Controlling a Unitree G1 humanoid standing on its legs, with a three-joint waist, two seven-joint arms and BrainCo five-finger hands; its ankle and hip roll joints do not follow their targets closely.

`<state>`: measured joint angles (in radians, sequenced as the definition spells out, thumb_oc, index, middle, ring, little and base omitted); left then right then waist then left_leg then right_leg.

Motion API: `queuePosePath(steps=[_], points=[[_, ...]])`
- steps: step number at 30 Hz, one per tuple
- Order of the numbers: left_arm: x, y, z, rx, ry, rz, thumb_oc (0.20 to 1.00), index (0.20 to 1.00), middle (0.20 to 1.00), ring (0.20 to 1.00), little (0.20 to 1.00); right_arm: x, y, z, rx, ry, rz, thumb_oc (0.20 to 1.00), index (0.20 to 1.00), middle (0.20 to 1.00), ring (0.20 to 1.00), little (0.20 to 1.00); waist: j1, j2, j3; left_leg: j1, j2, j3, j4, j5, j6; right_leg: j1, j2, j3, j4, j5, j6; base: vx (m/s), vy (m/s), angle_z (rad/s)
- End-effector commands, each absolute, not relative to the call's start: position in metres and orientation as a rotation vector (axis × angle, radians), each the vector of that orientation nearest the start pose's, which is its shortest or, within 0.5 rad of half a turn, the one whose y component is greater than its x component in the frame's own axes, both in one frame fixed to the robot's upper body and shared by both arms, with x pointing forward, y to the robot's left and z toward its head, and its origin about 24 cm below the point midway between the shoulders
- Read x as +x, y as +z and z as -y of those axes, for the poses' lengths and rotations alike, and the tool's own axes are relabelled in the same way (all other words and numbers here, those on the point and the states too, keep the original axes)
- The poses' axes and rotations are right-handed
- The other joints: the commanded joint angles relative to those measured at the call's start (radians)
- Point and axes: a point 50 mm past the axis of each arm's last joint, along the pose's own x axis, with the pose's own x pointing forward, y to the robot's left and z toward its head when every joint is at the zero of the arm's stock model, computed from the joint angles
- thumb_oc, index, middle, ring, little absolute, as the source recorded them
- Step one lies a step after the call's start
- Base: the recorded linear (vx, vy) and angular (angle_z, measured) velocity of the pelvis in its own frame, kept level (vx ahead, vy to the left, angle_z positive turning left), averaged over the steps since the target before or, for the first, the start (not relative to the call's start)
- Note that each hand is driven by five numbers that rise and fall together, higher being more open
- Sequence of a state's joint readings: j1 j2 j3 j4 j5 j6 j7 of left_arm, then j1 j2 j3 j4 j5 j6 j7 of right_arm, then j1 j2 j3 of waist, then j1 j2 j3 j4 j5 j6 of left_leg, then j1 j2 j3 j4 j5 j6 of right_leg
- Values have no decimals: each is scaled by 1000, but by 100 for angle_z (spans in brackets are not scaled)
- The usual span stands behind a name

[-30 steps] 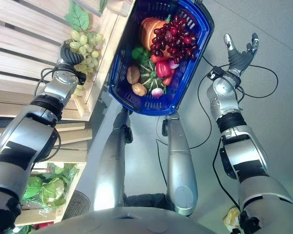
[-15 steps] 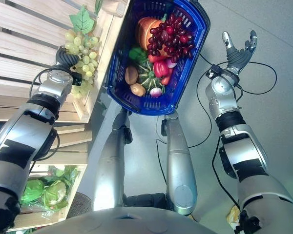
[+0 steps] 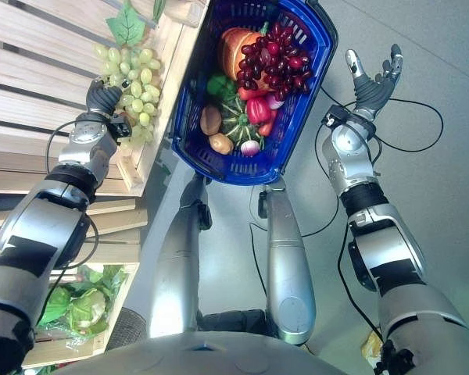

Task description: Pick up fruits and vegetables into the basket

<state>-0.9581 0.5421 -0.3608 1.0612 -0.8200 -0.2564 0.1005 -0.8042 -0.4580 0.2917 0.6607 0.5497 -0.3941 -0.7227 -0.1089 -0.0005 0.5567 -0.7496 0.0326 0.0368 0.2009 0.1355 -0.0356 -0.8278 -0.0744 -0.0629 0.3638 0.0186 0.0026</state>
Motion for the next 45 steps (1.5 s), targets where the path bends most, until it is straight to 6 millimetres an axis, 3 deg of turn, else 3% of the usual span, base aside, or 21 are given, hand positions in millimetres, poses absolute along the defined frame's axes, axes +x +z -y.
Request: queuePosePath(steps=[1, 12, 21, 34, 45], points=[[386, 168, -242, -338, 145, 375, 200, 200, 200, 200, 200, 355, 175, 212, 106, -511, 555, 1000, 1000, 1000, 1000, 1000, 40, -13, -37, -4, -16, -44, 91, -96, -13, 50, 20, 2, -30, 10, 65, 0, 0, 0], [366, 185, -244, -570, -7, 653, 200, 200, 200, 200, 200, 343, 188, 204, 33, -369, 659, 1000, 1000, 1000, 1000, 1000, 63, 0, -37, -2, -26, -55, 88, -97, -10, 60, 0, -24, -30, -7, 62, -1, -3, 0], [351, 209, -231, -573, -143, 848, 200, 200, 200, 200, 200, 331, 191, 171, -4, -11, 674, 1000, 1000, 1000, 1000, 1000, 69, -4, -37, 3, -27, -57, 82, -93, -6, 67, -9, -33, -32, -5, 64, -1, -1, 1], [324, 248, -175, -442, -383, 1014, 200, 200, 200, 200, 200, 316, 199, 117, -79, 372, 637, 1000, 1000, 1000, 1000, 1000, 84, -1, -37, 9, -33, -57, 65, -74, -3, 79, -20, -40, -51, 11, 64, 2, -3, 2], [305, 268, -132, -412, -614, 1060, 200, 200, 200, 200, 200, 308, 222, 86, -117, 506, 695, 1000, 1000, 1000, 1000, 1000, 96, 6, -37, 11, -41, -61, 61, -64, 3, 84, -25, -43, -61, 26, 62, 0, 0, 0]])
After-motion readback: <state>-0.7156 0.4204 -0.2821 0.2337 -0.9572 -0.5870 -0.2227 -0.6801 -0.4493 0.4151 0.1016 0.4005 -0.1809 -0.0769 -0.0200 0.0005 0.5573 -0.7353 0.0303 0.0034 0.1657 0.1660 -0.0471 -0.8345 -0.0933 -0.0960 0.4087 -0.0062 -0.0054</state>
